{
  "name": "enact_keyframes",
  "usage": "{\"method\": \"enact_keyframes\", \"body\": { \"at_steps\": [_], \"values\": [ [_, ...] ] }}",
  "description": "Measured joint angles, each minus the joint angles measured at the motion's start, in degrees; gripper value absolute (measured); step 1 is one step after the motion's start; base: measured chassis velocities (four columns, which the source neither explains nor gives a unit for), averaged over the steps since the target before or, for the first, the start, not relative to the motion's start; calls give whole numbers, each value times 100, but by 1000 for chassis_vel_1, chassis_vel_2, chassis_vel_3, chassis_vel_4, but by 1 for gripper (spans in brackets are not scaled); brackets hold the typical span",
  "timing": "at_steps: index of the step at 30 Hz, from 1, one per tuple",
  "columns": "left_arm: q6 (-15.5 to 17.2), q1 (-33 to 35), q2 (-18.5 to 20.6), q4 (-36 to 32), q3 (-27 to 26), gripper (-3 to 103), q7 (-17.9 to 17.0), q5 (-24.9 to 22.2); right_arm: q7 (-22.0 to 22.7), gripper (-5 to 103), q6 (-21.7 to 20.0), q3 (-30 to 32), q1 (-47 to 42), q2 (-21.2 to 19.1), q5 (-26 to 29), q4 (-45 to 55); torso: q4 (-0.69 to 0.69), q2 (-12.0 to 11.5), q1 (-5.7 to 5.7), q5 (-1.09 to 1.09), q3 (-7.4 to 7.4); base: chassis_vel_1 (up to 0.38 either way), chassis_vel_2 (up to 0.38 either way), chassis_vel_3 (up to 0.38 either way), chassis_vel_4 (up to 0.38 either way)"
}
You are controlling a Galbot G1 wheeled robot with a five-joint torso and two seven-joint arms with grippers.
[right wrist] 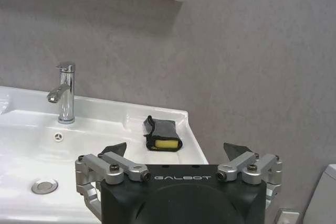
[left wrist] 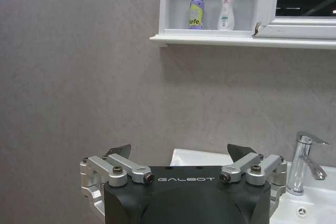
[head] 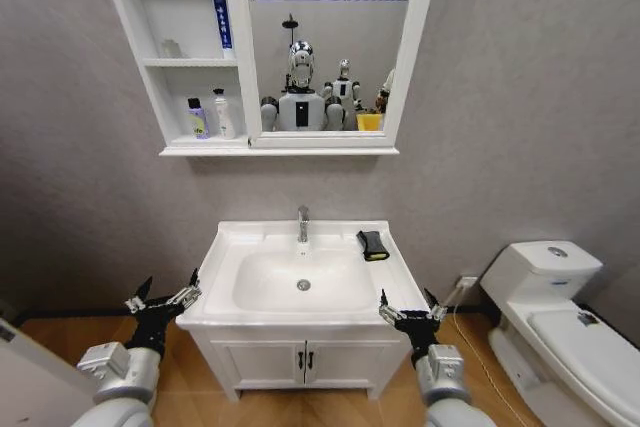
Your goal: Move facial cleanser and shampoo from washbasin to cabinet, then wipe washbasin with towel.
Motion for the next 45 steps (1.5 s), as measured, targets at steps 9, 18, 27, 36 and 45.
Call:
{"method": "enact_keyframes", "body": {
  "at_steps": [9,18,27,36,45],
  "values": [
    [-1,0,0,0,-1,100,0,0,-7,100,6,-97,11,-37,9,-4,-1,1,-2,-1,-1,314,-330,-319,316],
    [-1,0,0,0,0,100,0,0,-27,100,8,-126,-7,-85,9,24,-2,1,-1,1,-1,349,-345,-352,339],
    [-1,0,0,0,0,100,0,0,-55,100,7,-148,-31,-126,10,57,-1,2,-1,-1,-1,338,-336,-332,336],
    [-1,2,0,0,0,100,0,0,-188,100,223,-63,94,-185,150,-9,0,4,-5,1,-3,308,-285,-296,301],
    [0,-1,0,0,0,100,-1,0,-205,100,242,4,127,-160,166,-30,-1,-2,4,-3,2,10,-11,-49,40]
  ]
}}
